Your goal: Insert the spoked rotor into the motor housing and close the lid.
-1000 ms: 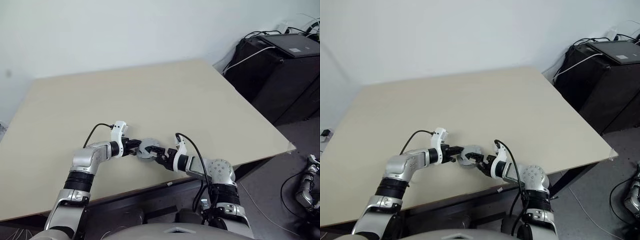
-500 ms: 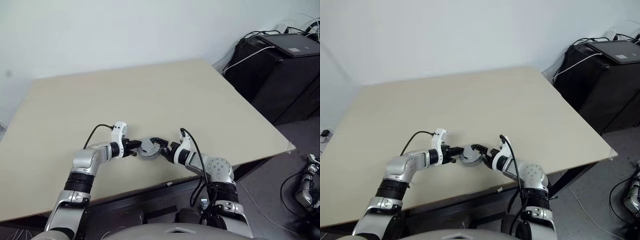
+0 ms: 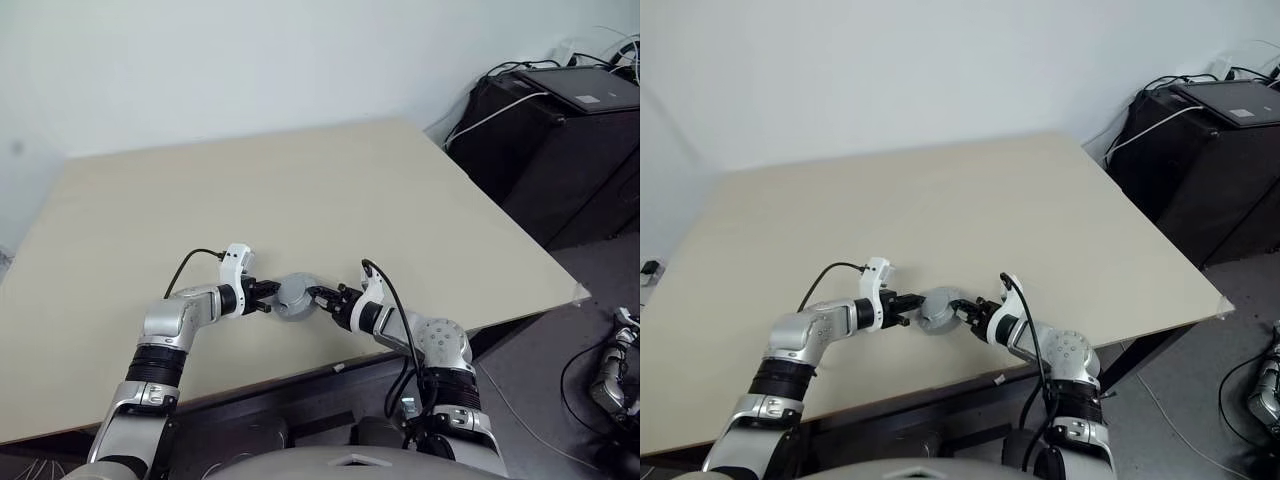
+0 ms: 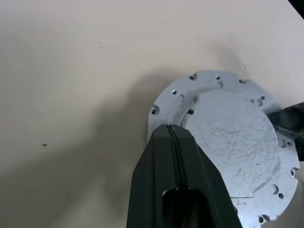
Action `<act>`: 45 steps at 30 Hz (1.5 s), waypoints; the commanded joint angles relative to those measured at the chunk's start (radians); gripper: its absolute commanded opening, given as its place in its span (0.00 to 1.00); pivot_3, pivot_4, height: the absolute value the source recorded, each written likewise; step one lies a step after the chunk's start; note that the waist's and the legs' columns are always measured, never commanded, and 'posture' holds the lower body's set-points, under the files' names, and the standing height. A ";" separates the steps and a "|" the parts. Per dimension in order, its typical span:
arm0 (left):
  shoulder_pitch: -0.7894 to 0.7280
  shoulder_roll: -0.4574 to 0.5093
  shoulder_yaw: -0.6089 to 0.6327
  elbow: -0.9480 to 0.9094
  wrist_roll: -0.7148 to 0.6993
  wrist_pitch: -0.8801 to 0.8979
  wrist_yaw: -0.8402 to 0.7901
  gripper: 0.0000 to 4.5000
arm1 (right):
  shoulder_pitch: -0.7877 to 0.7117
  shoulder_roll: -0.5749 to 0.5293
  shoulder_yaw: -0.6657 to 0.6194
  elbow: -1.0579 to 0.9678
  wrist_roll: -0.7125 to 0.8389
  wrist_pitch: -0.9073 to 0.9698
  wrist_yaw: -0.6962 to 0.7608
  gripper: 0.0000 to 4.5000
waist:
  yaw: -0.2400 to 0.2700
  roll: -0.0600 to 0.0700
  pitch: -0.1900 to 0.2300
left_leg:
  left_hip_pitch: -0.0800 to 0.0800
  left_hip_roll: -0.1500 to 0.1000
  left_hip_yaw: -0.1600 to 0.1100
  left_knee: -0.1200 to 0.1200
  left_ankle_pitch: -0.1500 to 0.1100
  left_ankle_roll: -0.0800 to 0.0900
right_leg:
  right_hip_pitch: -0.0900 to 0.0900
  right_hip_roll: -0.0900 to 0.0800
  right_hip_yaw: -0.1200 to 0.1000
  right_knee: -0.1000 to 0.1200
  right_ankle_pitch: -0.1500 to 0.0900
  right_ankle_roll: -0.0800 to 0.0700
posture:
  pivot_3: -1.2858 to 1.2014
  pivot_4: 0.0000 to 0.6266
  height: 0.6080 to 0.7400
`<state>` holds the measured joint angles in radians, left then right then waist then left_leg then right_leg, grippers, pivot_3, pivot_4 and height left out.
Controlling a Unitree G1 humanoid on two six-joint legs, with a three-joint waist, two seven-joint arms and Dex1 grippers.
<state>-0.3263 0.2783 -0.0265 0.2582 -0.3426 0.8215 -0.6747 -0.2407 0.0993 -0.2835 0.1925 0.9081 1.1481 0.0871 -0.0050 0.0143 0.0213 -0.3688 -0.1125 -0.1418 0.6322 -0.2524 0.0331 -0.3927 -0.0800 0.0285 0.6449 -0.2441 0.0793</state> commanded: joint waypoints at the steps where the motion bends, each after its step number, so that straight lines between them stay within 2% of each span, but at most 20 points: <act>1: 0.004 -0.023 -0.038 0.004 -0.002 0.017 -0.007 0.00 | 0.032 0.118 0.066 -0.035 0.030 0.020 0.019 0.27 | 0.000 0.000 0.000 | 0.000 0.000 0.000 0.000 0.000 0.000 | 0.000 0.000 0.000 0.000 0.000 0.000 | 0.52 0.00 1.00; 12: 0.018 -0.038 -0.014 -0.021 -0.013 0.003 0.010 0.00 | 0.039 0.118 0.057 -0.038 0.027 0.015 0.015 0.27 | -0.001 0.000 0.000 | 0.000 0.000 0.000 0.000 0.000 0.000 | 0.000 0.000 0.000 0.000 0.000 0.000 | 0.52 0.00 1.00; 17: 0.075 -0.082 0.067 -0.134 -0.050 -0.026 0.076 0.00 | 0.042 0.123 0.011 -0.049 0.056 -0.011 0.004 0.27 | -0.003 0.000 0.000 | 0.000 0.000 0.000 0.000 0.000 0.001 | 0.000 0.000 0.001 0.000 0.000 0.000 | 0.52 0.00 1.00; 22: 0.136 -0.187 0.238 -0.262 -0.148 -0.075 0.198 0.00 | 0.053 0.122 -0.014 -0.059 0.080 -0.021 -0.009 0.27 | -0.005 -0.001 0.001 | -0.003 0.000 0.000 -0.001 0.000 0.001 | -0.003 0.000 0.002 0.000 0.000 0.000 | 0.52 0.00 1.00; 25: 0.205 -0.265 0.302 -0.356 -0.163 -0.178 0.294 0.00 | 0.049 0.126 -0.038 -0.061 0.107 -0.039 -0.018 0.27 | -0.007 -0.001 0.001 | -0.004 0.001 0.001 -0.001 0.000 0.001 | -0.005 0.000 0.003 0.000 0.001 -0.001 | 0.52 0.00 1.00; 28: 0.279 -0.307 0.309 -0.425 -0.174 -0.238 0.320 0.00 | 0.044 0.132 -0.055 -0.073 0.138 -0.050 -0.023 0.27 | -0.006 -0.001 0.001 | -0.004 0.001 0.003 -0.001 0.000 0.001 | -0.005 0.000 0.005 -0.001 0.001 -0.001 | 0.52 0.00 1.00; 30: 0.355 -0.324 0.303 -0.457 -0.224 -0.236 0.281 0.00 | 0.039 0.139 -0.069 -0.093 0.171 -0.058 -0.024 0.27 | -0.007 -0.001 0.001 | -0.004 0.001 0.003 -0.001 -0.001 0.002 | -0.006 0.000 0.007 -0.001 0.001 -0.001 | 0.52 0.00 1.00; 33: 0.481 -0.359 0.318 -0.479 -0.379 -0.186 0.197 0.00 | 0.032 0.143 -0.078 -0.117 0.218 -0.066 -0.030 0.27 | -0.008 -0.001 0.001 | -0.005 0.001 0.007 -0.001 -0.001 0.003 | -0.006 0.001 0.008 -0.001 0.001 -0.001 | 0.52 0.00 1.00; 36: 0.561 -0.379 0.318 -0.481 -0.528 -0.103 0.170 0.12 | 0.032 0.146 -0.054 -0.145 0.261 -0.062 -0.032 0.27 | -0.008 -0.001 0.001 | -0.005 0.001 0.007 -0.001 -0.002 0.004 | -0.007 0.001 0.008 -0.002 0.000 -0.001 | 0.52 0.00 1.00; 45: 0.630 -0.417 0.311 -0.470 -0.861 -0.031 0.181 0.77 | 0.036 0.140 0.033 -0.177 0.316 -0.042 -0.065 0.27 | -0.007 -0.001 0.002 | -0.005 0.002 0.008 0.002 -0.002 0.004 | -0.006 0.001 0.008 -0.001 0.000 -0.001 | 0.52 0.00 1.00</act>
<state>0.3040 -0.0625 0.2996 -0.1789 -1.1370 0.7843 -0.4878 -0.2297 0.0987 -0.3064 0.0720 1.1642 1.1055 0.0127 -0.0123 0.0131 0.0230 -0.3734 -0.1106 -0.1340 0.6341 -0.2542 0.0371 -0.3984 -0.0786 0.0368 0.6433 -0.2437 0.0787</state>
